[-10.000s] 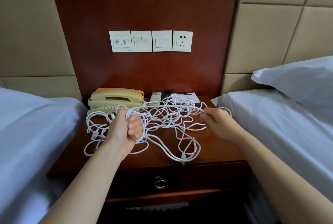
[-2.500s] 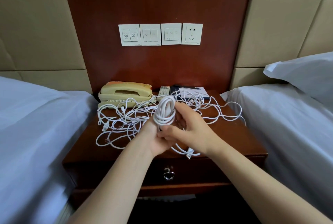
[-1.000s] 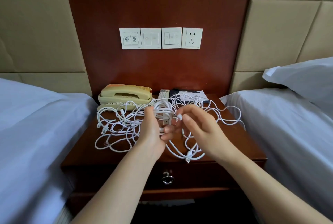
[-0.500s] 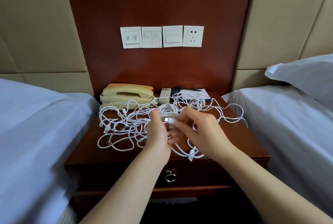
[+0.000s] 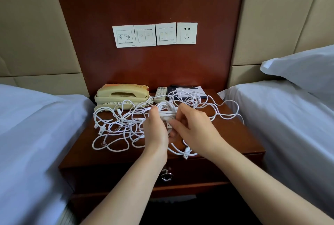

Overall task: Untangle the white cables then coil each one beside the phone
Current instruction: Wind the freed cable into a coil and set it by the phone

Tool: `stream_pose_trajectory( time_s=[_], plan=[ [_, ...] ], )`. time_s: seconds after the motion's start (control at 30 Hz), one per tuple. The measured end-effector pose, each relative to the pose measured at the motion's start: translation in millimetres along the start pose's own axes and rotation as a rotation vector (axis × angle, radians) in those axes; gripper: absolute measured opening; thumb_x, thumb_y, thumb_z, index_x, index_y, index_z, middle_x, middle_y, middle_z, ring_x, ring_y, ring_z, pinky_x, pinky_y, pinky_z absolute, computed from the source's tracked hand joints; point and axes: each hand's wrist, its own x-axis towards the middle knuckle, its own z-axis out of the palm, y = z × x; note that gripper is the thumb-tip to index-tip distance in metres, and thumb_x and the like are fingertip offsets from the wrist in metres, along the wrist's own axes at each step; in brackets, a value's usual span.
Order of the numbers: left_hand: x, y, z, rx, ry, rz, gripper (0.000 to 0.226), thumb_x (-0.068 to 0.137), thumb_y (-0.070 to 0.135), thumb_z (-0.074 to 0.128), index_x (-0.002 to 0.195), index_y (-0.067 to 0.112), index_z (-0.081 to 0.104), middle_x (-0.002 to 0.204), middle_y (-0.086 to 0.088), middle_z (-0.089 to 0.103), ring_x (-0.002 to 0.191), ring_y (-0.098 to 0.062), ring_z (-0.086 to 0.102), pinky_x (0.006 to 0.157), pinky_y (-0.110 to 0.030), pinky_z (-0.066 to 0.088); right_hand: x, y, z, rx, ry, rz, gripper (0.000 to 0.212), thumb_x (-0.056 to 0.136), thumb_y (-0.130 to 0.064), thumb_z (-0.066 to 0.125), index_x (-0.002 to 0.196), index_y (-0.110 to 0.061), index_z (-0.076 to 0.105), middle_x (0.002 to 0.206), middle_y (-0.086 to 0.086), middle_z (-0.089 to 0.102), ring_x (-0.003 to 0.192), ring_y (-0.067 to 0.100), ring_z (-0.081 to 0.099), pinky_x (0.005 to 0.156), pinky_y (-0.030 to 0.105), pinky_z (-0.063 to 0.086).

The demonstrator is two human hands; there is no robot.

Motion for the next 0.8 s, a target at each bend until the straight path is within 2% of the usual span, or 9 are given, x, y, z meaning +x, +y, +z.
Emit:
stream_pose_trajectory(
  time_s=[0.13, 0.27, 0.33, 0.4, 0.5, 0.6, 0.67, 0.7, 0.8],
  plan=[
    [-4, -3, 6, 0.029, 0.0, 0.017, 0.045, 0.098, 0.04, 0.033, 0.075, 0.01, 0.057, 0.061, -0.005, 0.054, 0.041, -0.016, 0.045, 0.033, -0.016, 0.032, -3, -5, 3, -0.165, 0.177, -0.043, 0.027, 0.094, -0.033, 0.051, 0.08, -0.016, 0.035, 0.078, 0.003, 0.059, 0.071, 0.034, 0.055, 0.059, 0.041, 0.043],
    [-6, -6, 11, 0.049, -0.011, 0.035, 0.05, 0.098, 0.04, 0.033, 0.064, 0.015, 0.058, 0.054, -0.002, 0.054, 0.043, -0.015, 0.049, 0.04, -0.018, 0.036, -2, -5, 4, -0.268, 0.328, -0.154, 0.019, 0.084, -0.024, 0.053, 0.078, -0.016, 0.037, 0.062, 0.005, 0.055, 0.051, 0.037, 0.053, 0.044, 0.037, 0.039],
    [-4, -4, 11, 0.039, -0.047, 0.002, 0.049, 0.098, 0.041, 0.033, 0.066, 0.013, 0.059, 0.054, -0.003, 0.056, 0.04, -0.013, 0.049, 0.038, -0.017, 0.036, 0, -4, 3, -0.201, 0.327, -0.162, 0.012, 0.08, -0.02, 0.054, 0.083, -0.012, 0.046, 0.054, -0.003, 0.049, 0.046, 0.03, 0.049, 0.044, 0.035, 0.041],
    [-2, 2, 8, -0.028, -0.113, -0.052, 0.048, 0.098, 0.04, 0.031, 0.072, 0.01, 0.056, 0.056, -0.006, 0.053, 0.03, -0.012, 0.041, 0.034, -0.012, 0.029, 2, -3, -3, -0.066, 0.251, -0.173, 0.013, 0.083, -0.015, 0.06, 0.088, -0.012, 0.049, 0.053, -0.007, 0.042, 0.047, 0.013, 0.043, 0.05, 0.032, 0.041],
    [5, 11, -1, -0.057, -0.193, -0.082, 0.049, 0.098, 0.041, 0.03, 0.072, 0.007, 0.053, 0.057, -0.008, 0.05, 0.028, -0.012, 0.031, 0.033, -0.01, 0.02, 2, -1, -10, 0.049, 0.119, -0.185, 0.016, 0.085, -0.012, 0.066, 0.092, -0.012, 0.052, 0.061, -0.003, 0.052, 0.056, 0.009, 0.046, 0.054, 0.016, 0.035],
    [8, 13, -5, -0.033, -0.229, -0.104, 0.047, 0.099, 0.044, 0.03, 0.076, 0.008, 0.049, 0.052, -0.005, 0.047, 0.029, -0.011, 0.029, 0.033, -0.01, 0.018, 2, 2, -11, 0.046, 0.12, -0.156, 0.016, 0.087, -0.021, 0.066, 0.09, -0.015, 0.051, 0.064, -0.003, 0.058, 0.055, 0.009, 0.048, 0.056, 0.017, 0.038],
    [7, 12, -5, -0.015, -0.233, -0.113, 0.046, 0.099, 0.044, 0.029, 0.079, 0.008, 0.05, 0.052, -0.005, 0.048, 0.029, -0.011, 0.03, 0.032, -0.011, 0.017, 2, 6, -10, -0.014, 0.146, -0.136, 0.02, 0.088, -0.032, 0.063, 0.086, -0.018, 0.049, 0.063, -0.002, 0.061, 0.053, 0.012, 0.052, 0.057, 0.031, 0.046],
    [7, 12, -5, -0.004, -0.23, -0.112, 0.046, 0.1, 0.043, 0.029, 0.079, 0.008, 0.05, 0.053, -0.006, 0.048, 0.029, -0.011, 0.03, 0.032, -0.011, 0.017, 2, 8, -9, -0.08, 0.17, -0.14, 0.024, 0.088, -0.039, 0.059, 0.083, -0.018, 0.049, 0.062, -0.002, 0.061, 0.053, 0.017, 0.054, 0.056, 0.036, 0.048],
    [8, 10, -5, 0.034, -0.195, -0.091, 0.048, 0.099, 0.046, 0.031, 0.077, 0.009, 0.051, 0.053, -0.005, 0.049, 0.03, -0.013, 0.032, 0.033, -0.012, 0.018, 1, 9, -6, -0.289, 0.275, -0.213, 0.04, 0.087, -0.054, 0.04, 0.076, -0.017, 0.05, 0.056, -0.007, 0.053, 0.049, 0.024, 0.053, 0.047, 0.037, 0.045]
  ],
)
